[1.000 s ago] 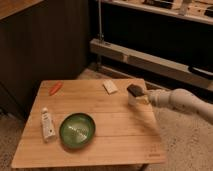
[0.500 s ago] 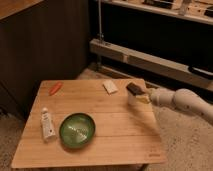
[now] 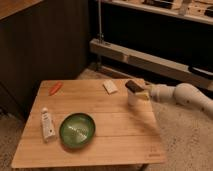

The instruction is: Place the eraser in the ceramic cup

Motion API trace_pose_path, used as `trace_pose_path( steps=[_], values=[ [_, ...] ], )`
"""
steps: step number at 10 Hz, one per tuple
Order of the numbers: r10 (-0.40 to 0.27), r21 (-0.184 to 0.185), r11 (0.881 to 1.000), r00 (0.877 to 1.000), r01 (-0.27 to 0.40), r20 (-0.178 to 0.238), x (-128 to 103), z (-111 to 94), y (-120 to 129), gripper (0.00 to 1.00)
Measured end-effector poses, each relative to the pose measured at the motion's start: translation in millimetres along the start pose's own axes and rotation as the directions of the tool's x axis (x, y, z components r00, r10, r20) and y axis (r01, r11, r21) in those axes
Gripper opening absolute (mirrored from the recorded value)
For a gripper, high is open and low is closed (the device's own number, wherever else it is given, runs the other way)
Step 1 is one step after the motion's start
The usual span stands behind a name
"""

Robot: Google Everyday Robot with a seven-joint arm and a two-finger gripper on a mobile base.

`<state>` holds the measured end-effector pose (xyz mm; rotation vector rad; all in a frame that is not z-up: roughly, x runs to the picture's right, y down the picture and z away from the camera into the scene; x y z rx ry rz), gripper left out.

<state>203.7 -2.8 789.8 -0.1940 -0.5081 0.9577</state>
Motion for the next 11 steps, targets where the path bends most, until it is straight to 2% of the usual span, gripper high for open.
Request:
trace_pose_path(
  steps=[2,5,8,11],
  values=[
    [0.012,0.001,1.000,1.000,-0.012,-0.014,-2.2,-4.2,-10.6,0.00],
    [0.057,-0.023,0.998,0.998,-0.057,0.006,-2.2,2.2,-23.8,0.00],
    [0.050,-0.066,0.997,0.998,-0.048,0.028,0.7,15.1,-27.6,0.00],
    [0.042,-0.081,0.996,0.998,-0.037,0.049,2.1,21.0,-32.5,0.00]
  ],
)
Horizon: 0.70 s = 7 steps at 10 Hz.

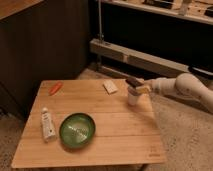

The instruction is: Place the eraser in the ceramic cup

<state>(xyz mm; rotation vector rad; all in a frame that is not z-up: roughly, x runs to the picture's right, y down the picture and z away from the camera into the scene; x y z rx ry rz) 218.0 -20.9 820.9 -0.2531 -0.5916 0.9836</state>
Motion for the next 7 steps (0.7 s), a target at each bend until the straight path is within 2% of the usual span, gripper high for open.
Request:
trace_pose_path(
  steps=[3,7],
  values=[
    [-0.012,0.001,1.000,1.000,0.012,0.010,-1.4,2.8,-1.7,0.02],
    [-0.017,0.020,1.000,1.000,0.017,0.015,-1.4,0.9,-7.1,0.40]
  ],
)
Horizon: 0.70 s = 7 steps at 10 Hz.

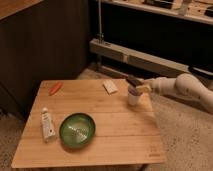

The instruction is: Place the eraser in the ceramic cup

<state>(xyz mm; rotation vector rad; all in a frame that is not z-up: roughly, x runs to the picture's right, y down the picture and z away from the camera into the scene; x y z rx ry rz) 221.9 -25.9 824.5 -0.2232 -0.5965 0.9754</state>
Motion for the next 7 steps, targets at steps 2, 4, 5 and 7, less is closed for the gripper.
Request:
trace_pose_path(
  steps=[2,4,5,7],
  values=[
    [-0.003,0.006,1.000,1.000,0.003,-0.002,0.3,-2.0,-2.8,0.69],
    [0.000,-0.026,1.000,1.000,0.000,-0.006,1.1,-2.8,-2.1,0.80],
    [-0.001,-0.034,0.999,1.000,0.000,-0.010,1.0,-3.6,-1.9,0.80],
    [0.000,-0.069,0.998,1.000,-0.002,-0.029,2.9,-3.3,-0.5,0.80]
  ],
)
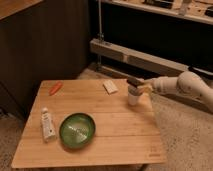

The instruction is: Place the eraser in the ceramic cup

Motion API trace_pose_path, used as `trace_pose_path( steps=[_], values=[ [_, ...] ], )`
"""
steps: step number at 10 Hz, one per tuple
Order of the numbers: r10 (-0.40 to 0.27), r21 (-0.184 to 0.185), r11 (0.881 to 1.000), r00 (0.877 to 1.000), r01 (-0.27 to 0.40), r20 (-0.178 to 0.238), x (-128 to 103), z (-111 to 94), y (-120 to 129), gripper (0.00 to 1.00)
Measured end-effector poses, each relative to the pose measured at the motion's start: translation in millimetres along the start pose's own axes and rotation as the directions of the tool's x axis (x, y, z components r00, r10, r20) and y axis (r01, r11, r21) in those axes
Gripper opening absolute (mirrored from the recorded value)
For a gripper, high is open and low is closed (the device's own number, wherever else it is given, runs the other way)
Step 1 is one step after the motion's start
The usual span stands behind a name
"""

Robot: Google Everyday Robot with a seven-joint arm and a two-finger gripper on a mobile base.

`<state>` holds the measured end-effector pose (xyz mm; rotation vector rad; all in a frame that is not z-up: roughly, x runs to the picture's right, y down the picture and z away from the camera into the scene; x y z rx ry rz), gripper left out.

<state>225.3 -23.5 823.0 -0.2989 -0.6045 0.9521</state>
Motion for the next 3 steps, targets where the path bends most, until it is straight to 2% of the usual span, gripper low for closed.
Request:
trace_pose_path(
  steps=[3],
  values=[
    [-0.004,-0.037,0.999,1.000,0.003,-0.017,-1.0,1.6,2.9,0.80]
  ],
)
